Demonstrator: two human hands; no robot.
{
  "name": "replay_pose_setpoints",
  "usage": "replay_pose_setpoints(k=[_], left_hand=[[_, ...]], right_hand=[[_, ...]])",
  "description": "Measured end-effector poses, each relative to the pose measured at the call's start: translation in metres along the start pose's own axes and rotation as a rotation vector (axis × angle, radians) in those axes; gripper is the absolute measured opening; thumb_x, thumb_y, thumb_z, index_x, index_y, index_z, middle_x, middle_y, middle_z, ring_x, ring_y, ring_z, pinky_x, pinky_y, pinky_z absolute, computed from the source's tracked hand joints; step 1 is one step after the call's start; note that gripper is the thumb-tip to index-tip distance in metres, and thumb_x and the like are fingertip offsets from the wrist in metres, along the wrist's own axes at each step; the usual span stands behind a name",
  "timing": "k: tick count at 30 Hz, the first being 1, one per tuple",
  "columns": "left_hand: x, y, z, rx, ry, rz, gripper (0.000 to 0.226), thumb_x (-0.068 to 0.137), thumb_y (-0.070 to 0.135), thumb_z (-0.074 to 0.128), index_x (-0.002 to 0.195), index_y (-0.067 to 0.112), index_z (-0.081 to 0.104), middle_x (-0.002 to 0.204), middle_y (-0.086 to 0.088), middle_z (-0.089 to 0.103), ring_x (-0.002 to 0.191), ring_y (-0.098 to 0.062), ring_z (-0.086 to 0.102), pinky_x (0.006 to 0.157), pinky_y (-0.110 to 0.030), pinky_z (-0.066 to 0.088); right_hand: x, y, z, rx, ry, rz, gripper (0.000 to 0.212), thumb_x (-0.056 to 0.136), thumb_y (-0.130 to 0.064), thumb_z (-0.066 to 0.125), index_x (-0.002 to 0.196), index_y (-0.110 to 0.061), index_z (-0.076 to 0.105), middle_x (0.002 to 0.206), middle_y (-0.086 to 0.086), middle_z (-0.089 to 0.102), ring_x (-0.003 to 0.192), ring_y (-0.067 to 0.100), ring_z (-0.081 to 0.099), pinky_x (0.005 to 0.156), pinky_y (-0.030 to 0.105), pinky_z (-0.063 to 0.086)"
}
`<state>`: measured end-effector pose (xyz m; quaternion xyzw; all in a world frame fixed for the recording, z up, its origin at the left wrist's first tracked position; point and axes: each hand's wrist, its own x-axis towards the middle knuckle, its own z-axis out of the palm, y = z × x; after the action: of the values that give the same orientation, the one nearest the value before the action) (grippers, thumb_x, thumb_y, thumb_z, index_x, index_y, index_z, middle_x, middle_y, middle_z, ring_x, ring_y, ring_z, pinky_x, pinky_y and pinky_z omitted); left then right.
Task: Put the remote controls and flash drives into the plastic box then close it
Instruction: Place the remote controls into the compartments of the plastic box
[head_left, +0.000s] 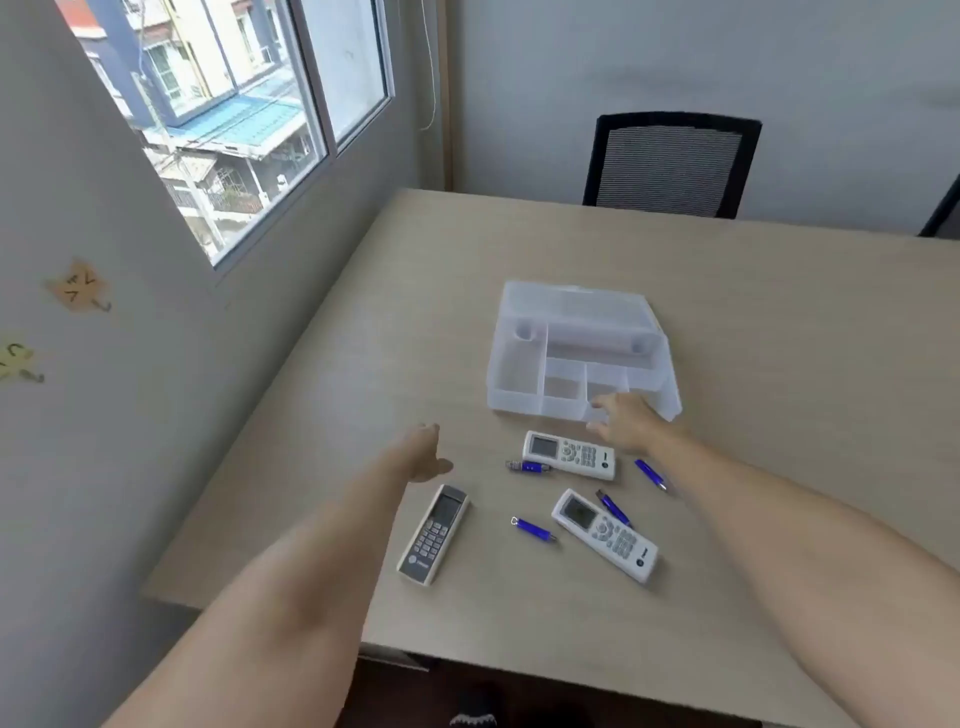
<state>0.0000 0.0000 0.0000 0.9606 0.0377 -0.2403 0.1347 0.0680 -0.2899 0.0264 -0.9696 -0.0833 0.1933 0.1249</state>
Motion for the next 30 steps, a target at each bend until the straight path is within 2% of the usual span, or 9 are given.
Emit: replay_pose_setpoints(k=[3, 6, 14, 18, 20, 23, 26, 28, 30], left_hand=[[-0.013, -0.010, 0.046, 0.067, -0.147, -0.097, 0.063, 0.088, 0.040, 0.060, 0.133, 0.000, 0.041, 0.139, -0.017, 0.045, 0.129, -0.030, 0.044, 0.102, -0.037, 0.040], [-0.021, -0.017, 0.090, 0.048, -0.195, -0.225, 0.067, 0.082, 0.045, 0.062, 0.132, 0.007, 0.040, 0.134, -0.009, 0.045, 0.123, -0.028, 0.050, 0.095, -0.038, 0.045], [-0.018, -0.003, 0.118, -0.035, -0.089, -0.383, 0.056, 0.082, 0.033, 0.062, 0.124, 0.003, 0.042, 0.126, -0.015, 0.050, 0.114, -0.033, 0.056, 0.091, -0.038, 0.049], [-0.002, 0.011, 0.096, -0.383, 0.083, -0.429, 0.048, 0.080, 0.031, 0.064, 0.113, 0.002, 0.044, 0.113, -0.017, 0.051, 0.100, -0.035, 0.058, 0.066, -0.035, 0.052], [0.015, 0.023, 0.073, -0.521, 0.198, -0.409, 0.044, 0.077, 0.027, 0.069, 0.104, 0.005, 0.042, 0.105, -0.017, 0.055, 0.091, -0.033, 0.059, 0.060, -0.033, 0.048], [0.048, 0.045, 0.032, -0.764, 0.275, -0.316, 0.042, 0.076, 0.021, 0.073, 0.101, 0.012, 0.040, 0.102, -0.014, 0.056, 0.085, -0.029, 0.058, 0.064, -0.038, 0.050], [0.088, 0.067, -0.002, -0.891, 0.259, -0.190, 0.047, 0.082, 0.025, 0.070, 0.117, 0.014, 0.041, 0.105, -0.008, 0.060, 0.087, -0.023, 0.061, 0.074, -0.042, 0.055], [0.115, 0.082, -0.016, -0.934, 0.214, -0.110, 0.052, 0.088, 0.023, 0.066, 0.129, 0.010, 0.036, 0.106, -0.007, 0.056, 0.081, -0.015, 0.057, 0.068, -0.033, 0.053], [0.142, 0.094, -0.022, -0.921, 0.140, -0.060, 0.053, 0.093, 0.018, 0.060, 0.134, 0.006, 0.029, 0.106, -0.008, 0.050, 0.085, -0.017, 0.053, 0.068, -0.029, 0.048]], right_hand=[[0.006, 0.002, 0.029, -0.025, -0.083, 0.013, 0.043, 0.092, -0.025, 0.057, 0.128, -0.002, 0.054, 0.133, 0.020, 0.057, 0.121, 0.033, 0.053, 0.101, 0.042, 0.045], [0.018, 0.011, 0.057, -0.079, -0.136, -0.040, 0.041, 0.090, -0.023, 0.059, 0.125, -0.002, 0.055, 0.129, 0.017, 0.056, 0.118, 0.033, 0.053, 0.099, 0.044, 0.045], [0.053, 0.047, 0.097, -0.210, -0.129, -0.126, 0.052, 0.085, -0.031, 0.064, 0.129, -0.010, 0.045, 0.129, 0.011, 0.052, 0.119, 0.030, 0.050, 0.097, 0.043, 0.043], [0.067, 0.057, 0.108, -0.274, -0.103, -0.159, 0.054, 0.084, -0.030, 0.065, 0.128, -0.007, 0.043, 0.128, 0.014, 0.050, 0.117, 0.031, 0.050, 0.097, 0.041, 0.042], [0.070, 0.059, 0.108, -0.278, -0.128, -0.172, 0.053, 0.084, -0.028, 0.063, 0.127, -0.005, 0.042, 0.127, 0.015, 0.046, 0.115, 0.032, 0.047, 0.095, 0.040, 0.043], [0.072, 0.062, 0.099, -0.124, -0.172, -0.189, 0.054, 0.081, -0.028, 0.063, 0.124, -0.006, 0.039, 0.123, 0.014, 0.041, 0.109, 0.033, 0.048, 0.090, 0.042, 0.047], [0.068, 0.067, 0.075, 0.078, -0.210, -0.299, 0.050, 0.076, -0.031, 0.066, 0.113, -0.012, 0.040, 0.109, 0.008, 0.049, 0.096, 0.025, 0.053, 0.075, 0.034, 0.049], [0.063, 0.073, 0.053, 0.222, -0.184, -0.355, 0.047, 0.075, -0.033, 0.067, 0.108, -0.014, 0.040, 0.102, 0.004, 0.057, 0.086, 0.020, 0.056, 0.064, 0.027, 0.045], [0.062, 0.082, 0.029, 0.318, -0.078, -0.338, 0.052, 0.075, -0.039, 0.066, 0.114, -0.021, 0.037, 0.106, -0.001, 0.060, 0.083, 0.019, 0.060, 0.066, 0.028, 0.047]])
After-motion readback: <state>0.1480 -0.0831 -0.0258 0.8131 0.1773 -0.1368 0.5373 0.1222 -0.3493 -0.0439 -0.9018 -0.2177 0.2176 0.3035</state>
